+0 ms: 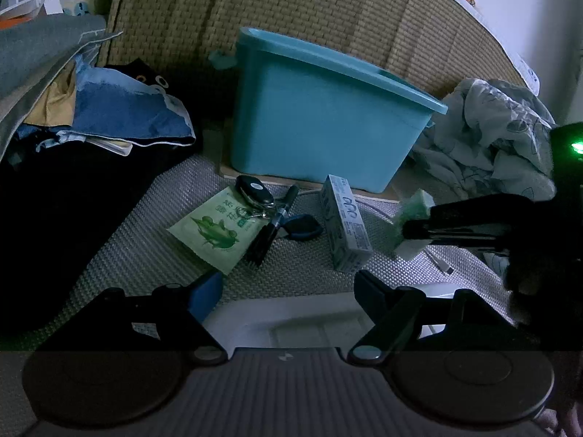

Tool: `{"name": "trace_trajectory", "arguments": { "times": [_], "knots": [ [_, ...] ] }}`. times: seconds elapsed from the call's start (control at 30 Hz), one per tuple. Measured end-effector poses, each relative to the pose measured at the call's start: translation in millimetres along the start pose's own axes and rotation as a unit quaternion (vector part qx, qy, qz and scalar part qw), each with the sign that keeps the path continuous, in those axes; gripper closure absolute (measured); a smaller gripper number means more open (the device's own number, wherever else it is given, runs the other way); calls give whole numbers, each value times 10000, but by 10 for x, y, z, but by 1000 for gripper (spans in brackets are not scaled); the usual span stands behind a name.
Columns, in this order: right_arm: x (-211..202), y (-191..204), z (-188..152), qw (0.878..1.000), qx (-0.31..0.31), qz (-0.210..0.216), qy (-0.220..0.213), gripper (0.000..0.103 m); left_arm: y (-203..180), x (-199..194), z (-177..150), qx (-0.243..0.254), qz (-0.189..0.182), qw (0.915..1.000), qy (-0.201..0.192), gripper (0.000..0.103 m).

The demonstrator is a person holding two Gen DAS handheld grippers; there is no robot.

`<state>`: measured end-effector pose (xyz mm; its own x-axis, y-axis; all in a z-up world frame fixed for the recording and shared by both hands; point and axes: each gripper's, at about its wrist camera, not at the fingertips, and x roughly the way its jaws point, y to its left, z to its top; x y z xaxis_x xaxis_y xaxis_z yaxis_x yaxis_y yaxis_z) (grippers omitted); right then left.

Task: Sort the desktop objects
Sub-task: 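Reach the right gripper to the green tissue pack and grasp it, then lift the green tissue pack with the right gripper over the teal bin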

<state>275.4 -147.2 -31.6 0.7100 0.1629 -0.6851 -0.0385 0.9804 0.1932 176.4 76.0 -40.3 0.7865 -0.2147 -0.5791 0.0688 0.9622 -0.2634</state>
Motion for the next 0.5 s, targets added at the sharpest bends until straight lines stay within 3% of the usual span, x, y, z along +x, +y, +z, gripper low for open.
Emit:
{"name": "trace_trajectory", "arguments": {
  "times": [0.2,0.5],
  "knots": [
    [-237,-35,46,9991,-307,48,-283,80,10,-6,3,-43,11,10000,-23,21],
    [-760,39,252,9903,-857,145,-1085,80,-1,-5,-2,14,21,10000,-28,21]
  ]
}}
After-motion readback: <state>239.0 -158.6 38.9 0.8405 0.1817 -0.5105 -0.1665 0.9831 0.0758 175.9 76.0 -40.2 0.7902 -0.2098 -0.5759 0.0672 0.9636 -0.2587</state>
